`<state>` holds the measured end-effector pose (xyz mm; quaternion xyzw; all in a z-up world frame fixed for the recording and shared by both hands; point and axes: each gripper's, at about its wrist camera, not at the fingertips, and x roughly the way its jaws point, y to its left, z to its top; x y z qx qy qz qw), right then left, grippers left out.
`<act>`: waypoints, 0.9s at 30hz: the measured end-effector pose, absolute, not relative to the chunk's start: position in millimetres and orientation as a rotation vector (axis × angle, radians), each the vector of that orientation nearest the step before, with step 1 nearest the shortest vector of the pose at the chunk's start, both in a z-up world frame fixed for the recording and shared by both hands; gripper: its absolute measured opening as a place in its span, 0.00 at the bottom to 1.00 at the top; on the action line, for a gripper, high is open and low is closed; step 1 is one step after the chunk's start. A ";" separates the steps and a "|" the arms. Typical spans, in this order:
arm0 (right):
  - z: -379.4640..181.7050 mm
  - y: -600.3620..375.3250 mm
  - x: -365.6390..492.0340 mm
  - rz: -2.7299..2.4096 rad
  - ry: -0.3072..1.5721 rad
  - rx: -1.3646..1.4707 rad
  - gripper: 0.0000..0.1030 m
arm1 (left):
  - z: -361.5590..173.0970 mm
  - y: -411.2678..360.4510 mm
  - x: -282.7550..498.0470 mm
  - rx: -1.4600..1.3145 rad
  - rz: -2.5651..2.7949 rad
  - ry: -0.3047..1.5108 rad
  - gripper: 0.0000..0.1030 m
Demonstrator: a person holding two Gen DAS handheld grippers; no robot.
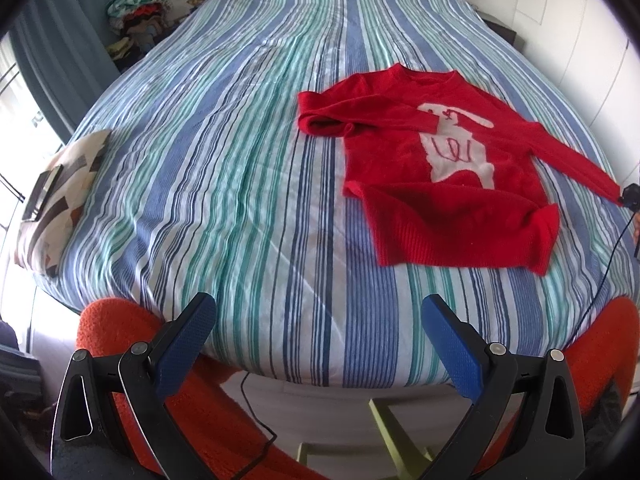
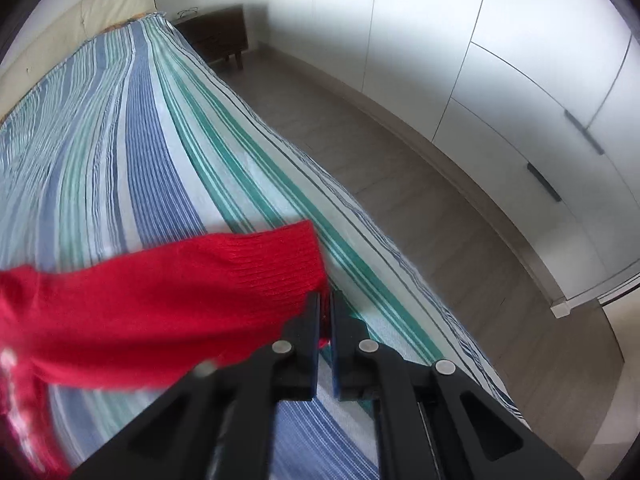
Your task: Fold small clothes
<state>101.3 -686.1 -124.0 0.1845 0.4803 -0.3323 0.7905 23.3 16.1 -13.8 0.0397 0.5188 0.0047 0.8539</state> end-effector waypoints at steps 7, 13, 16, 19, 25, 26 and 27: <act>-112.9 -635.0 101.4 -0.649 1.023 0.255 0.71 | -45.9 37.4 38.8 -0.040 -0.098 1.108 0.99; -78.9 -501.3 51.0 -0.208 0.992 0.320 0.71 | -85.7 40.2 65.4 -0.272 -0.369 1.087 0.99; -93.7 -416.7 30.8 0.161 1.042 0.477 0.71 | -108.3 26.9 90.4 -0.330 -0.452 1.102 0.99; -117.3 -358.4 32.5 0.305 1.080 0.510 0.71 | -127.1 17.6 111.3 -0.318 -0.436 1.089 0.98; -159.8 -339.2 62.7 0.305 1.092 0.505 0.34 | -149.3 3.2 130.2 -0.339 -0.506 1.117 0.56; -167.4 -337.1 67.0 0.338 1.121 0.509 0.12 | -154.0 -2.7 132.6 -0.333 -0.544 1.167 0.29; -169.9 -334.6 73.5 0.319 1.151 0.493 0.04 | -156.0 -6.7 132.3 -0.297 -0.558 1.204 0.16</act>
